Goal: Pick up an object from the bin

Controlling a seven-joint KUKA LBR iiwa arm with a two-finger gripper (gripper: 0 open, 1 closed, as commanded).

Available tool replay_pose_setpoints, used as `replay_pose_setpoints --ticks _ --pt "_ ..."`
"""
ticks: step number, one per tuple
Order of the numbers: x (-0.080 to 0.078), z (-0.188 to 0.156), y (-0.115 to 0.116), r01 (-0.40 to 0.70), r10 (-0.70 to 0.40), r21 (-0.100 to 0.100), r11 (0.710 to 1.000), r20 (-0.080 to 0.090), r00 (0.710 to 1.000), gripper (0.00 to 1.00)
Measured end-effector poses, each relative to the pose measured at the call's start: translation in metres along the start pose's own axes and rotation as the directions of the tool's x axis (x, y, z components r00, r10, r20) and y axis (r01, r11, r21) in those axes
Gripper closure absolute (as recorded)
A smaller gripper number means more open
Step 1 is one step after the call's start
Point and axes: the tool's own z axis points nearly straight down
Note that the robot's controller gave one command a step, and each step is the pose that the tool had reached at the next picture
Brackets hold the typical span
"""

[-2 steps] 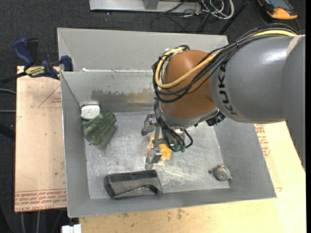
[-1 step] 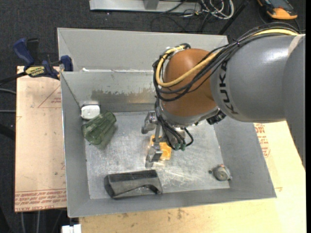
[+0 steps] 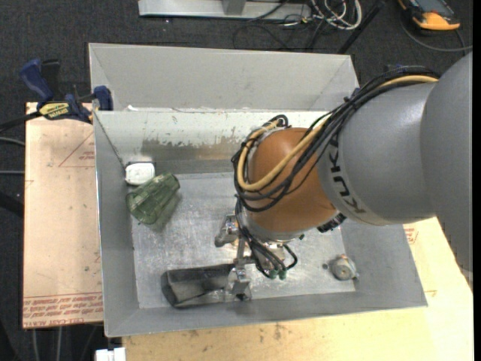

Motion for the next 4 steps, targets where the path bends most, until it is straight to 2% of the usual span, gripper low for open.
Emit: replay_pose_setpoints --ticks 1,2,3,4 --pt "-0.002 0.011 0.003 -0.04 0.04 -0.001 0.999 0.007 0.999 0.0" --pt "0.0 -0.018 0.008 0.025 -0.025 -0.001 1.0 0.012 1.0 0.0" --pt "-0.007 0.066 0.012 -0.08 0.08 -0.008 0.997 0.035 0.996 0.0" --pt "0.0 0.063 0.011 -0.079 0.079 -0.002 0.997 0.01 0.997 1.0"
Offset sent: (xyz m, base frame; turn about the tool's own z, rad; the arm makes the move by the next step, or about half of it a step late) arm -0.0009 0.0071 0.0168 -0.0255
